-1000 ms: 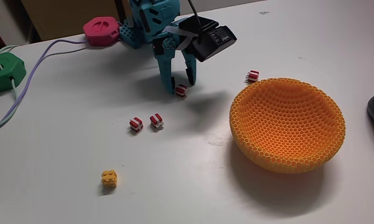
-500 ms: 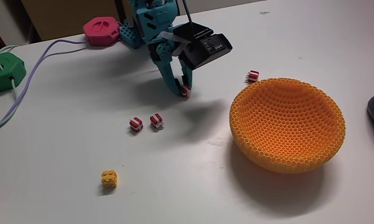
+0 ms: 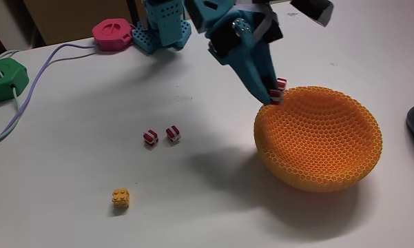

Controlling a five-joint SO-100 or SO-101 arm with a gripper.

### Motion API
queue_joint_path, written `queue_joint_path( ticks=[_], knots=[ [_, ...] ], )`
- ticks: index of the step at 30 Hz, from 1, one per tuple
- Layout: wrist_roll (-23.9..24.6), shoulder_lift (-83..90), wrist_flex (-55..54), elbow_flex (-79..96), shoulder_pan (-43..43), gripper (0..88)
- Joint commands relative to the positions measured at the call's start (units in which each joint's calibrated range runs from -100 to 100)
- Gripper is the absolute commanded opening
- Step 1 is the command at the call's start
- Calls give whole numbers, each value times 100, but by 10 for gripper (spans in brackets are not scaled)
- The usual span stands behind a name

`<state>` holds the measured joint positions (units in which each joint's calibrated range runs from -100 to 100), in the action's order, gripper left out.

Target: Place cube pieces into the yellow basket

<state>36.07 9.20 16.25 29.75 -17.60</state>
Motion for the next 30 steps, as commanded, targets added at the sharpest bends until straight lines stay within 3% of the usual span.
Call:
queue_joint_path(
  ticks=[1, 2, 5, 7, 10, 14, 18, 20, 23, 28, 30],
  knots=[
    [274, -588, -834, -592, -309, 0],
    [347, -721, -939, -621, -365, 38],
    [147, -882, -1000, -688, -551, 377],
    [142, -806, -913, -554, -691, 445],
    [181, -588, -426, -554, -905, 485],
    [532, 415, 1242, -650, -1166, 478],
    [1665, 2290, 3067, 409, -1856, 440],
    [2354, 3124, 3275, 1392, -2387, 415],
    [2667, 3711, 2415, 2894, -2760, 416],
    [2481, 2669, -1295, 4646, -2853, 430],
    [2510, 1997, -2077, 4742, -2937, 423]
  ],
)
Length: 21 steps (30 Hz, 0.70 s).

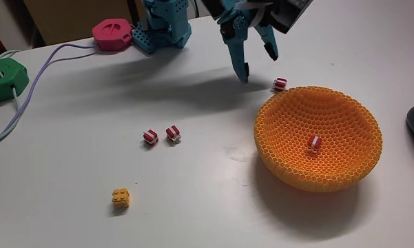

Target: Place cube pieces into the yellow basket

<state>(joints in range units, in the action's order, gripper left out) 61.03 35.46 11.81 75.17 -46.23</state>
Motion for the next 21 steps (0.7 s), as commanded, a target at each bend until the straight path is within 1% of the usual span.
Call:
queue_joint_path(
  ticks=[1, 4, 9, 13, 14, 16, 19, 21],
  knots=[
    [39, -952, -1850, 162, -130, 421],
    [-10, -1653, -2250, -117, -112, 401],
    [24, -2590, -2528, -714, -102, 359],
    [15, -3281, -2528, -1282, -130, 310],
    [20, -3423, -2537, -1407, -130, 288],
    [73, -3584, -2441, -1600, -112, 202],
    [88, -3594, -2172, -1639, -56, 2],
    [0, -3433, -1868, -1619, -28, 0]
  ],
)
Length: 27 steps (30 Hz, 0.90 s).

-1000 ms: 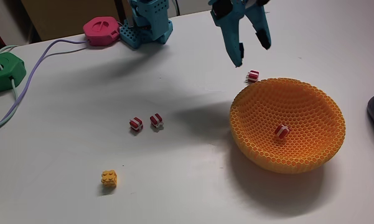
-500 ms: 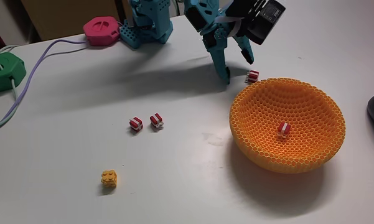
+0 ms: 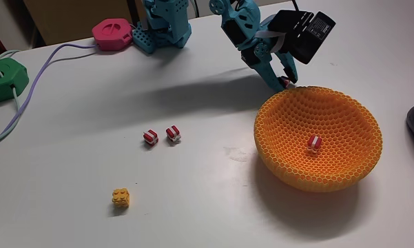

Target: Place cube pieces into the yellow basket

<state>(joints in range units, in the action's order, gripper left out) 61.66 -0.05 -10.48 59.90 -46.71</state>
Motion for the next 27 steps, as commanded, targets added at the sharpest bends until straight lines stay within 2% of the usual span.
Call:
queue_joint_path(
  ticks=[1, 5, 10, 12, 14, 18, 19, 21, 22, 24, 27],
  knots=[
    [-93, 232, 501, -44, 39, 0],
    [-293, 1103, 1630, -44, 188, 0],
    [-1309, 2855, 4767, -1806, 1223, 0],
    [-1680, 2865, 5401, -2846, 1763, 0],
    [-1866, 2486, 5210, -3645, 2127, 0],
    [-1724, 1378, 3281, -3896, 2192, 0],
    [-1626, 1094, 2934, -3857, 2136, 61],
    [-1700, 649, 2317, -3819, 1996, 329],
    [-1744, 554, 2108, -3732, 1931, 400],
    [-1773, 497, 1804, -3559, 1829, 467],
    [-1836, 677, 1769, -3347, 1801, 509]
  ],
)
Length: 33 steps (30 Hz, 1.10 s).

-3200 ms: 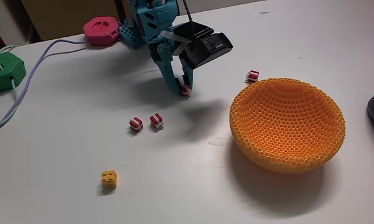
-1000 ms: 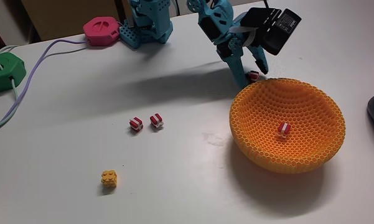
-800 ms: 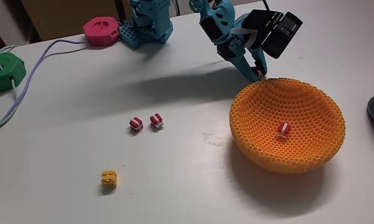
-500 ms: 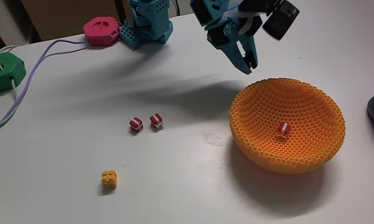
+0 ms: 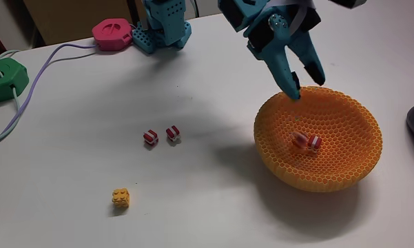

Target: Place cube pieces into the yellow basket

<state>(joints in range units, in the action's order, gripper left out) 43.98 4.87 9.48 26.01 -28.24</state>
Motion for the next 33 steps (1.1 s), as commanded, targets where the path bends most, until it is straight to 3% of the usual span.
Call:
queue_joint_path(
  ticks=[1, 4, 8, 11, 15, 20, 33],
  knots=[
    [-122, 337, -45, 71, 9, 511],
    [-337, 1085, 1632, 4, 410, 492],
    [-777, 2136, 4099, 167, 1631, 460],
    [-869, 2534, 4595, 841, 2526, 422],
    [-654, 2619, 3917, 2199, 3197, 385],
    [-220, 2221, 2049, 3547, 3309, 373],
    [-190, 583, 494, 3201, 3402, 321]
  ],
)
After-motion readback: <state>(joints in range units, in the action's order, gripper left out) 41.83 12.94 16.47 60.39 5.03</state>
